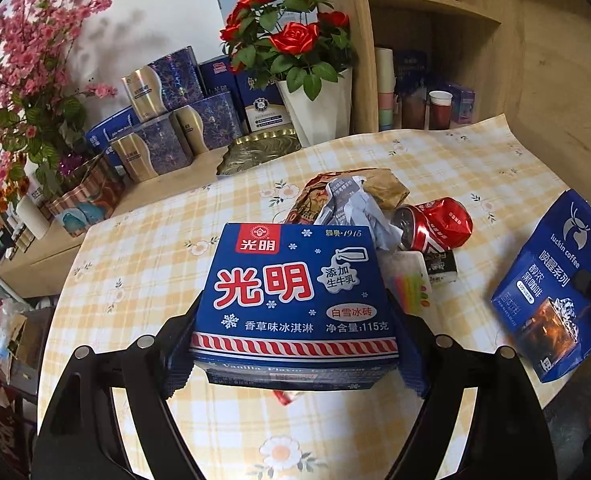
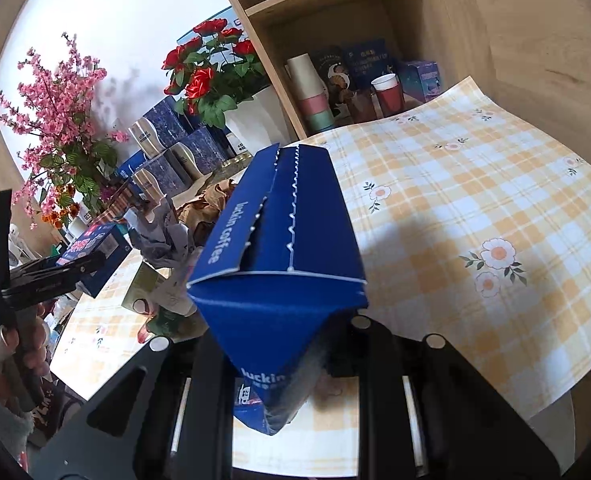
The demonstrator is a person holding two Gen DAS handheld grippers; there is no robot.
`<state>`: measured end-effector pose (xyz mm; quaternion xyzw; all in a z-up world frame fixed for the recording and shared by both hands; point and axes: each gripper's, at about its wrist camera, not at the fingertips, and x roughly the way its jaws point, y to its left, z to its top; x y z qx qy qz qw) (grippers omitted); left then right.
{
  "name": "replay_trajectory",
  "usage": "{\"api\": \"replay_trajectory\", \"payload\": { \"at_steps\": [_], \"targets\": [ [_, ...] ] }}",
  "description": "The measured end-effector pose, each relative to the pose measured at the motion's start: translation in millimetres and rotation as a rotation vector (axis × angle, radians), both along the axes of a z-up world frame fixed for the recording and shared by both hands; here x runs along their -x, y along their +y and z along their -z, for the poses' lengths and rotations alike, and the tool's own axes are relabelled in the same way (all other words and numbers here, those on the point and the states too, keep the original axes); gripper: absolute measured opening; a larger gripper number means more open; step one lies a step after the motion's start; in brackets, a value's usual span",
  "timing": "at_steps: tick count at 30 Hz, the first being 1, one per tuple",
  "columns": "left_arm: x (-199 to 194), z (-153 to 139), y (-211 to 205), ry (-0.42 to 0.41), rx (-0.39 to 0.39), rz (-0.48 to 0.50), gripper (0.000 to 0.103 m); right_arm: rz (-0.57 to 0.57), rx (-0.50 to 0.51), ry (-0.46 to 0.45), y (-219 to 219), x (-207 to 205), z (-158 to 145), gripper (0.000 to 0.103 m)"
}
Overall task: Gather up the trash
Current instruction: 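Carry both boxes toward the brown bin beside the table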
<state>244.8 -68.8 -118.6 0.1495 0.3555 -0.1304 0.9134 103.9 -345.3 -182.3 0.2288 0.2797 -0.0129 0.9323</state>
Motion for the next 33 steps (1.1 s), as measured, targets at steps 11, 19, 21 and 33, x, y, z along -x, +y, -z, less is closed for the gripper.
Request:
{"api": "replay_trajectory", "payload": {
  "at_steps": [11, 19, 21, 33],
  "targets": [
    [57, -23, 33, -0.003, 0.125, -0.033, 0.079, -0.021, -0.040, -0.006, 7, 31, -11, 0.021],
    [121, -30, 59, -0.005, 0.187, -0.055, 0.079, -0.103, -0.030, -0.020, 32, 59, -21, 0.021],
    [141, -31, 65, -0.015, 0.192, -0.057, 0.079, -0.133, -0.021, -0.022, 41, 65, -23, 0.021],
    [222, -18, 96, -0.020, 0.262, -0.086, 0.079, -0.458, 0.101, 0.058, 126, 101, 5, 0.021]
  ]
}}
